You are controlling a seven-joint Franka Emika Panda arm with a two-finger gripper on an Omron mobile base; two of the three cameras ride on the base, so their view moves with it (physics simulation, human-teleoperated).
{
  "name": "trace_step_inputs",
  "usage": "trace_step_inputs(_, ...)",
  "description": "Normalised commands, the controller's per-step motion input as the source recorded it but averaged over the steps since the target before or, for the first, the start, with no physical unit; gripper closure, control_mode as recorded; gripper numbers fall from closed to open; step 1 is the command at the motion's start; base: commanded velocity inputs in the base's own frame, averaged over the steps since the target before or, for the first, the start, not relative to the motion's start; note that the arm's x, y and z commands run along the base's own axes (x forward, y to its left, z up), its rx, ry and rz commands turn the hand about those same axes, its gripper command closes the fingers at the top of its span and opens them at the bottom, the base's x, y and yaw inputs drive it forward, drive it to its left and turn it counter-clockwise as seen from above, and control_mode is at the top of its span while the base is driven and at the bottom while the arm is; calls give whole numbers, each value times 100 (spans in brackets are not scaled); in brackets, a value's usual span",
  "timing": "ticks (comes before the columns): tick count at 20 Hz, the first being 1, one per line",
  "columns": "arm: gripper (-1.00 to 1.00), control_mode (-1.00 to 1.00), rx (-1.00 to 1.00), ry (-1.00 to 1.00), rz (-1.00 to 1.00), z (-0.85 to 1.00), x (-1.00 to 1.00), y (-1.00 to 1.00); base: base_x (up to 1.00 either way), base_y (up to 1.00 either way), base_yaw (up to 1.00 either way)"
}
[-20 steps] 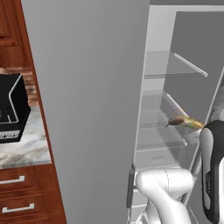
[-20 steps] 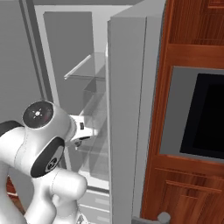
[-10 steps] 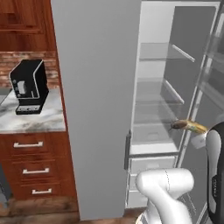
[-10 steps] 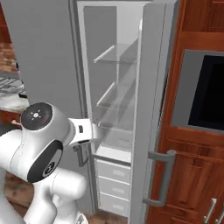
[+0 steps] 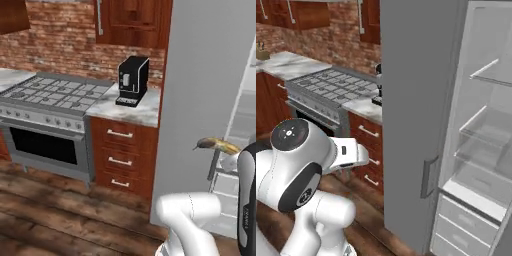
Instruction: Retrieve the pear and banana from the fridge and place them into the bowl on the dining table.
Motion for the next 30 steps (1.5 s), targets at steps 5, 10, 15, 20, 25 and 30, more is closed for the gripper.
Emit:
trace_step_inputs(5, 100, 100, 0, 0, 0, 0, 0, 0, -1, 56, 86)
trace_step_inputs(10, 100, 100, 0, 0, 0, 0, 0, 0, 2, 54, 83)
trace_step_inputs(15, 100, 100, 0, 0, 0, 0, 0, 0, 39, 45, 73)
trace_step_inputs(20, 100, 100, 0, 0, 0, 0, 0, 0, 94, 24, 61)
trace_step_inputs(25, 100, 100, 0, 0, 0, 0, 0, 0, 100, 1, 42)
trace_step_inputs(30, 100, 100, 0, 0, 0, 0, 0, 0, 100, 0, 31)
